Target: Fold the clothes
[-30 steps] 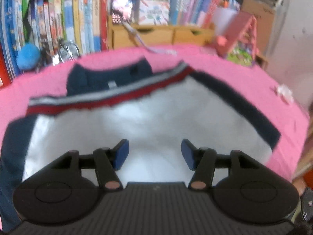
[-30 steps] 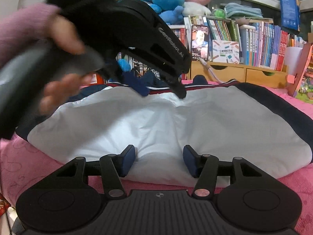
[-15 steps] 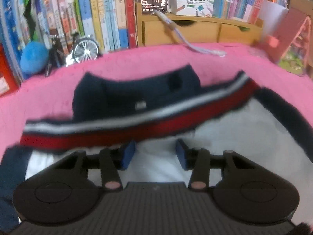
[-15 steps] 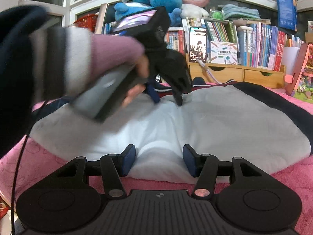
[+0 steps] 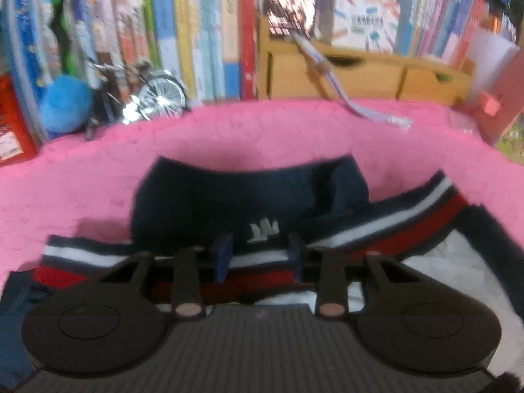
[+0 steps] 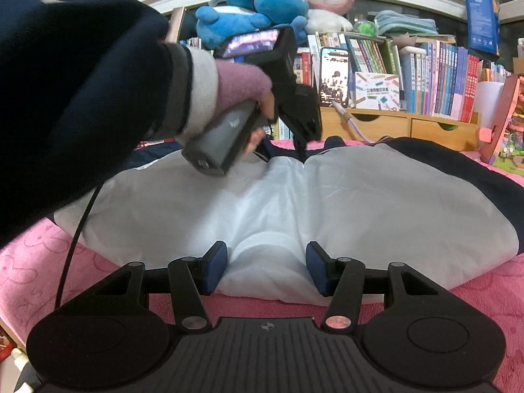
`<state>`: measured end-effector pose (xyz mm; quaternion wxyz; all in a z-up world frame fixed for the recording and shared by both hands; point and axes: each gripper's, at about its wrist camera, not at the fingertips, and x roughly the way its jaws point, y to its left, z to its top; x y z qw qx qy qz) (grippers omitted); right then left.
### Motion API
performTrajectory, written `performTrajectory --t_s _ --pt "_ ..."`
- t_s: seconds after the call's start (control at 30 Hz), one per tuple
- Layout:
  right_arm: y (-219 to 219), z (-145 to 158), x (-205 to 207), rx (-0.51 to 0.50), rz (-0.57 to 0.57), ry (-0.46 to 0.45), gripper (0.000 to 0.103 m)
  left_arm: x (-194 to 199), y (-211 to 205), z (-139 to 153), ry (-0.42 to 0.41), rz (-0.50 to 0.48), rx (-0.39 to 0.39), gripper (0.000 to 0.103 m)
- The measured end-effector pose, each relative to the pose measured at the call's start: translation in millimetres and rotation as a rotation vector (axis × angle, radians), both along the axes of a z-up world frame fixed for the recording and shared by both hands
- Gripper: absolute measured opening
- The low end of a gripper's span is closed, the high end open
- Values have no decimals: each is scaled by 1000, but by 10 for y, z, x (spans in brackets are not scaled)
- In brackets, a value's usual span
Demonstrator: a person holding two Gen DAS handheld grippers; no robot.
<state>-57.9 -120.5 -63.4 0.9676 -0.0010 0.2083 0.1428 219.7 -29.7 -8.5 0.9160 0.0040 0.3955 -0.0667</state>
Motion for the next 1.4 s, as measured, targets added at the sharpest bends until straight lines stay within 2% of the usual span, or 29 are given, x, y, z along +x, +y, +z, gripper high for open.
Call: performTrajectory --t_s 0.1,0.2,0.33,0.47,0.57,0.77,0.93,1.23,1.4 --pt "-3 -4 4 0 0 -1 54 -267 95 175 -9 -64 -49 31" --pt "6 -8 3 0 -4 -2 54 -656 89 303 9 -169 -46 32" --pt "11 -12 -1 0 -8 -3 54 -1113 79 374 81 -255 -62 32" --pt "16 -15 -8 -1 -9 -1 54 -1348 72 359 196 -277 -93 32" --pt "19 -10 -4 -2 -7 4 53 -1409 53 283 289 -273 -107 32" --pt "39 23 20 -3 -17 22 53 -1388 -48 145 365 -254 -74 32" --pt "28 35 22 0 -15 34 52 -1376 -98 79 376 -228 -27 28" --pt "37 45 44 -5 -19 43 52 -1243 -150 61 411 -163 11 28" --pt "42 56 56 -6 -19 51 52 -1199 -249 67 438 -138 64 28"
